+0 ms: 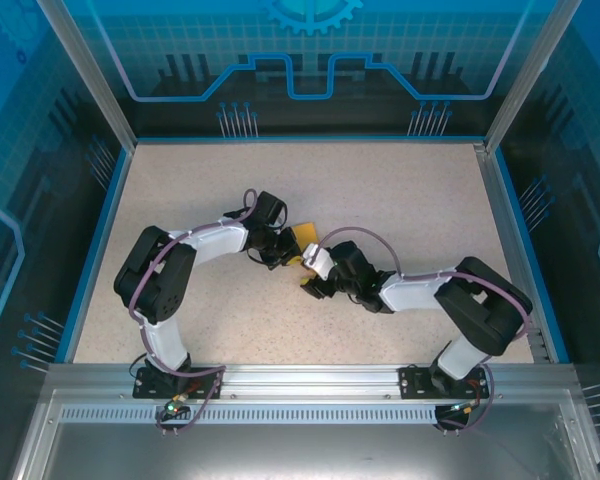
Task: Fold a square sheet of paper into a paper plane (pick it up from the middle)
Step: Fold the wing for the fifth time at the center of the table.
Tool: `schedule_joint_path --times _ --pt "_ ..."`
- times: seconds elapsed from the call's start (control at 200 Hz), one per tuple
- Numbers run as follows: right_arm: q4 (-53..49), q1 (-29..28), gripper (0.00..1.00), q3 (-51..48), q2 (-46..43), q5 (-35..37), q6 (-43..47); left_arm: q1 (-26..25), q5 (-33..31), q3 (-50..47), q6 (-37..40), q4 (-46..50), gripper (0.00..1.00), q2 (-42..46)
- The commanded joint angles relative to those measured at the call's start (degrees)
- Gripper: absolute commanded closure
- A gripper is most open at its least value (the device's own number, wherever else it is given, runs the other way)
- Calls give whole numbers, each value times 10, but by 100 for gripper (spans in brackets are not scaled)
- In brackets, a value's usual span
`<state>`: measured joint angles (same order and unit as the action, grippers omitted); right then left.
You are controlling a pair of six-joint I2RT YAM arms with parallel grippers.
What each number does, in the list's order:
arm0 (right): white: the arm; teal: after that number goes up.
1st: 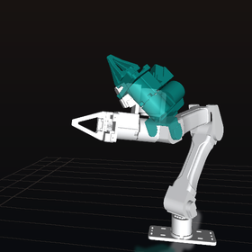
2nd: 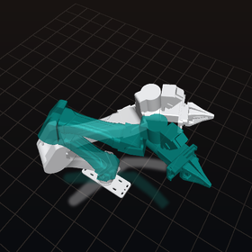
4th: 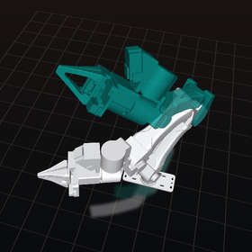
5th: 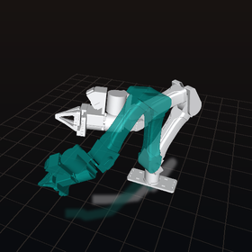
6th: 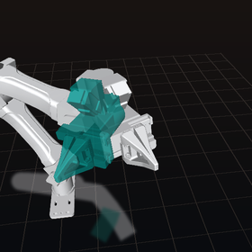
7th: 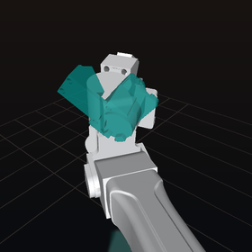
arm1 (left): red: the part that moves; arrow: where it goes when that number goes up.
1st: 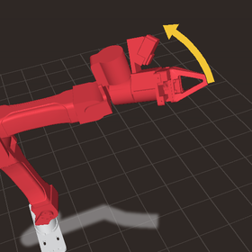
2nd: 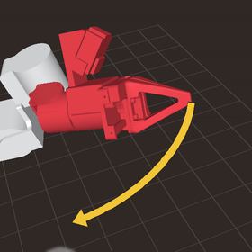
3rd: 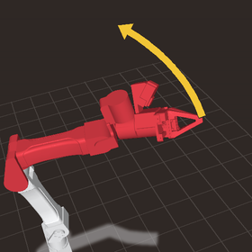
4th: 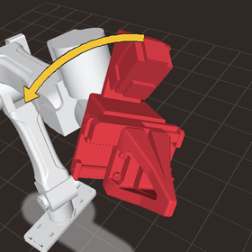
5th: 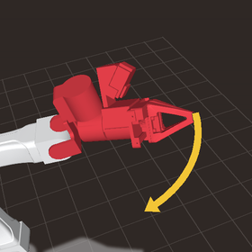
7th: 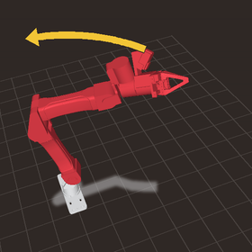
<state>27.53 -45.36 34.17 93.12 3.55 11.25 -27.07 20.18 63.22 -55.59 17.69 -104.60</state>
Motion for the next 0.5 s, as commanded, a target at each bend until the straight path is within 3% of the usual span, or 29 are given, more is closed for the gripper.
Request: schedule_joint_path --times 0.0,0.175,0.285,0.495 --pt "83 -8 33 -2 27 9 45 -4 1 17 -3 25 99 11" --pt "135 -10 40 2 73 46 67 -4 3 22 -2 29 99 9" --pt "164 -10 54 4 93 53 73 -3 3 22 -3 30 99 8" --pt "197 -9 67 9 121 64 80 -2 0 27 -2 40 99 9"
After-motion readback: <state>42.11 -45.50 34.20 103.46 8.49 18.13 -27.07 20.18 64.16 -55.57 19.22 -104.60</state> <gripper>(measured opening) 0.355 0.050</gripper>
